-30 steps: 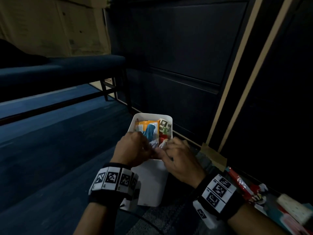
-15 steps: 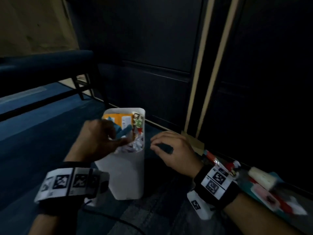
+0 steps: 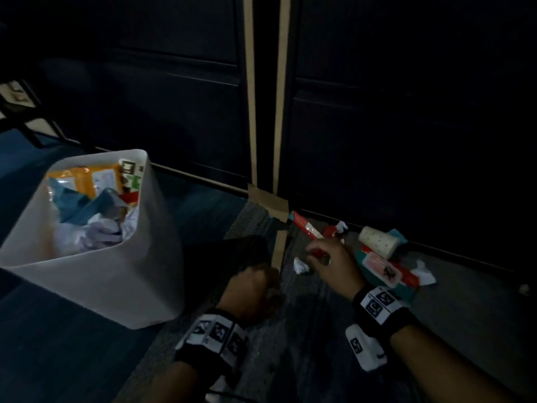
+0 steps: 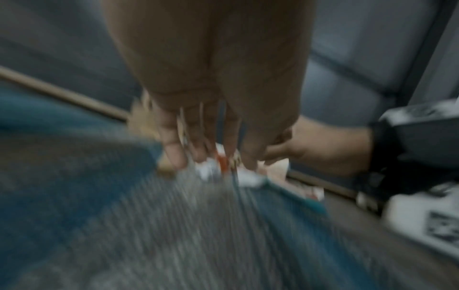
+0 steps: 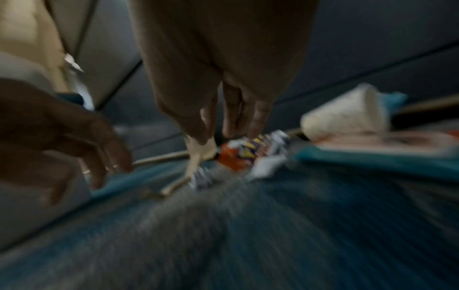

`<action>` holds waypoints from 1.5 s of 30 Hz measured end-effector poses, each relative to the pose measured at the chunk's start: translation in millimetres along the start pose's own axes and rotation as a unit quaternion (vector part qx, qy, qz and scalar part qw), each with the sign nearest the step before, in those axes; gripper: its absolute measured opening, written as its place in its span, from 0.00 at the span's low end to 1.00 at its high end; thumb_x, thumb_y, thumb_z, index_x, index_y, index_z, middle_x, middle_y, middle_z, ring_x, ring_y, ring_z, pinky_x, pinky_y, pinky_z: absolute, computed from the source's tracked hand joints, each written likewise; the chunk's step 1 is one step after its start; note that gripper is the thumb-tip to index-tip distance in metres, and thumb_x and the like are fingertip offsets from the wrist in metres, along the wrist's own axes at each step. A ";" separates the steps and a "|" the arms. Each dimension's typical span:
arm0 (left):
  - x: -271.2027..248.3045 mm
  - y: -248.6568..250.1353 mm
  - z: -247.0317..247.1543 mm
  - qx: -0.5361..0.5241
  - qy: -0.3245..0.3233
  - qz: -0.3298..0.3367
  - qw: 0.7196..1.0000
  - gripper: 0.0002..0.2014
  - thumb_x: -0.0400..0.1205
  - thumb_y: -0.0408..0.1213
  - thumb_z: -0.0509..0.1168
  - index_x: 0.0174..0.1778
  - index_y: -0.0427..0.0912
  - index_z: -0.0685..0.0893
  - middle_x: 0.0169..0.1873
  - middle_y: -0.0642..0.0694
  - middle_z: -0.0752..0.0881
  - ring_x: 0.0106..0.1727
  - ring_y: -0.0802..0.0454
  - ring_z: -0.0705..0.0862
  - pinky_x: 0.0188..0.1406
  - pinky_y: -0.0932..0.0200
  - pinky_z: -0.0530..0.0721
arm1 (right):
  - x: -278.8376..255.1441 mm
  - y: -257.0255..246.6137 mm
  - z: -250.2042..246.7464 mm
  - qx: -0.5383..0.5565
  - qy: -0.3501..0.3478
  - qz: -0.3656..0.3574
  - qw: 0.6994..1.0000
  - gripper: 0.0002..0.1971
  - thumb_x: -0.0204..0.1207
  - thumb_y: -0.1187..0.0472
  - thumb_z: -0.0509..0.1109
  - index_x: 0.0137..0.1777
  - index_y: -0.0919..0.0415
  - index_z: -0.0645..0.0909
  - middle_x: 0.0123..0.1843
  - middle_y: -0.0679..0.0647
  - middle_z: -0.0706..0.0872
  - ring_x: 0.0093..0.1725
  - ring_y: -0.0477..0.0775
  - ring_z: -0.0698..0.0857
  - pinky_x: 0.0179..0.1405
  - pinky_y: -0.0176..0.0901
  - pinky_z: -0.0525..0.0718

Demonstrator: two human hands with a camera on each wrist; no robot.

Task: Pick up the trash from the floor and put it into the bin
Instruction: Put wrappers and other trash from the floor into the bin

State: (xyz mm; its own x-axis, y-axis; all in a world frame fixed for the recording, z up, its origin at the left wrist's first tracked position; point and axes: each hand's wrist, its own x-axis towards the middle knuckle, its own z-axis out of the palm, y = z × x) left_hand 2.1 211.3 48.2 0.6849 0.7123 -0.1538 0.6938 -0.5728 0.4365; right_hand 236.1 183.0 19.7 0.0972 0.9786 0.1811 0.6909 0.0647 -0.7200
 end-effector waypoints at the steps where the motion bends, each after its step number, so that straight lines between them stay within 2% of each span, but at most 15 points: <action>1: 5.9 2.3 20.2 -0.005 -0.012 0.002 1.000 0.12 0.76 0.51 0.66 0.51 0.50 0.80 0.56 0.50 0.80 0.56 0.45 0.82 0.50 0.49 0.82 | -8.1 15.5 2.7 -0.024 -0.015 0.027 0.999 0.05 0.77 0.64 0.73 0.52 0.57 0.86 0.52 0.54 0.86 0.54 0.53 0.84 0.54 0.51 0.84; 6: 44.9 19.6 77.0 0.022 -0.048 -0.009 0.999 0.24 0.80 0.45 0.64 0.73 0.47 0.71 0.75 0.46 0.64 0.67 0.40 0.76 0.57 0.46 0.80 | -45.1 75.8 14.0 -0.112 -0.015 0.136 0.984 0.08 0.77 0.62 0.73 0.55 0.58 0.85 0.70 0.59 0.78 0.74 0.63 0.74 0.70 0.51 0.76; 8: 64.7 27.1 87.4 0.045 -0.051 -0.012 0.998 0.27 0.83 0.45 0.61 0.79 0.49 0.64 0.82 0.42 0.54 0.75 0.37 0.69 0.62 0.45 0.79 | -55.2 88.3 14.1 -0.123 -0.017 0.159 0.980 0.14 0.77 0.61 0.72 0.63 0.56 0.82 0.79 0.59 0.68 0.80 0.62 0.66 0.77 0.51 0.70; 12: 101.1 35.1 93.9 0.102 -0.125 -0.046 0.986 0.29 0.85 0.47 0.58 0.82 0.53 0.59 0.84 0.40 0.40 0.83 0.34 0.52 0.75 0.39 0.68 | -59.8 101.2 15.6 -0.111 -0.047 0.094 0.988 0.29 0.79 0.61 0.70 0.79 0.45 0.69 0.87 0.53 0.43 0.86 0.53 0.45 0.82 0.44 0.55; 15: 114.1 42.1 93.3 0.159 -0.145 -0.023 0.976 0.30 0.85 0.51 0.58 0.83 0.51 0.58 0.84 0.40 0.47 0.82 0.33 0.52 0.77 0.40 0.61 | -51.0 115.7 20.9 -0.152 -0.096 0.056 0.982 0.32 0.80 0.61 0.67 0.82 0.42 0.62 0.86 0.47 0.35 0.83 0.47 0.40 0.83 0.45 0.50; 18: 115.4 31.4 104.1 0.164 -0.112 0.022 0.980 0.26 0.85 0.51 0.58 0.79 0.49 0.67 0.80 0.44 0.63 0.80 0.36 0.61 0.76 0.42 0.62 | -37.6 118.9 25.7 -0.193 -0.106 0.068 0.973 0.28 0.83 0.60 0.62 0.82 0.44 0.63 0.88 0.47 0.45 0.86 0.55 0.50 0.85 0.54 0.58; 20: 115.2 20.8 111.3 0.142 -0.064 0.065 0.986 0.21 0.85 0.49 0.58 0.72 0.49 0.77 0.73 0.47 0.74 0.75 0.39 0.69 0.72 0.44 0.65 | -33.7 121.3 29.9 -0.244 -0.117 0.059 0.961 0.24 0.85 0.58 0.59 0.81 0.46 0.67 0.86 0.50 0.57 0.84 0.55 0.58 0.84 0.49 0.58; 23: 107.5 12.2 110.8 0.082 -0.053 0.031 0.995 0.18 0.84 0.47 0.59 0.69 0.48 0.79 0.72 0.48 0.76 0.71 0.42 0.72 0.71 0.53 0.62 | -35.6 115.8 30.3 -0.305 -0.101 0.037 0.946 0.17 0.82 0.50 0.62 0.69 0.41 0.79 0.74 0.44 0.77 0.73 0.50 0.76 0.77 0.54 0.72; 24: 104.4 8.7 112.4 0.064 -0.068 0.002 0.996 0.18 0.84 0.45 0.60 0.69 0.46 0.79 0.72 0.46 0.75 0.71 0.42 0.72 0.72 0.55 0.61 | -36.7 113.5 32.0 -0.291 -0.081 0.033 0.953 0.18 0.81 0.55 0.64 0.69 0.43 0.80 0.72 0.46 0.79 0.72 0.52 0.78 0.76 0.55 0.74; 27: 93.9 -0.6 115.4 -0.017 -0.031 -0.054 0.998 0.17 0.81 0.38 0.64 0.66 0.43 0.81 0.68 0.40 0.77 0.70 0.40 0.75 0.70 0.52 0.69 | -42.9 97.3 31.5 -0.239 -0.046 0.044 0.969 0.25 0.77 0.72 0.65 0.73 0.53 0.79 0.70 0.54 0.83 0.68 0.60 0.81 0.72 0.52 0.78; 29: 87.8 -0.2 106.0 -0.047 0.002 -0.053 0.997 0.14 0.81 0.37 0.64 0.62 0.41 0.83 0.62 0.40 0.80 0.64 0.41 0.79 0.63 0.53 0.74 | -43.4 82.5 26.0 -0.239 -0.041 0.049 0.969 0.24 0.80 0.68 0.60 0.74 0.50 0.77 0.67 0.52 0.84 0.66 0.59 0.81 0.68 0.53 0.81; 32: 76.1 1.5 73.8 -0.075 0.062 -0.023 0.995 0.10 0.77 0.40 0.65 0.52 0.45 0.86 0.53 0.43 0.82 0.49 0.42 0.82 0.53 0.45 0.80 | -32.8 57.0 19.6 -0.215 -0.029 0.038 0.975 0.23 0.80 0.69 0.60 0.72 0.53 0.79 0.67 0.51 0.83 0.68 0.55 0.80 0.69 0.49 0.79; 35: 64.0 0.3 35.4 -0.053 0.120 0.001 0.991 0.09 0.80 0.41 0.64 0.54 0.48 0.85 0.54 0.46 0.79 0.49 0.43 0.83 0.47 0.50 0.83 | -12.3 23.7 14.2 -0.166 -0.008 0.018 0.986 0.25 0.78 0.75 0.62 0.73 0.59 0.79 0.70 0.55 0.82 0.72 0.55 0.78 0.74 0.47 0.76; 40: 27.0 -1.1 -44.8 -0.074 0.264 0.027 0.961 0.04 0.78 0.45 0.63 0.46 0.55 0.82 0.48 0.52 0.83 0.45 0.49 0.84 0.39 0.48 0.85 | 22.0 -47.6 15.9 -0.073 0.009 -0.090 0.993 0.21 0.82 0.62 0.61 0.74 0.62 0.77 0.71 0.55 0.82 0.71 0.52 0.78 0.73 0.44 0.75; 45: -14.2 -7.6 -118.2 -0.079 0.379 0.006 0.922 0.13 0.82 0.47 0.60 0.58 0.50 0.83 0.54 0.50 0.83 0.51 0.48 0.84 0.49 0.53 0.83 | 45.3 -134.0 24.1 -0.011 -0.018 -0.226 0.974 0.26 0.79 0.50 0.69 0.76 0.54 0.74 0.72 0.47 0.77 0.74 0.46 0.73 0.73 0.46 0.74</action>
State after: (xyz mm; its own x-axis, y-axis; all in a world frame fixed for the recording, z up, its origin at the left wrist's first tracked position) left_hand -39.2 253.5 151.9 0.2976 0.8199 0.4891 0.6048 -0.5583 0.5679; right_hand 130.6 223.4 108.3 -0.2450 0.8571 0.4531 0.6724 0.4869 -0.5575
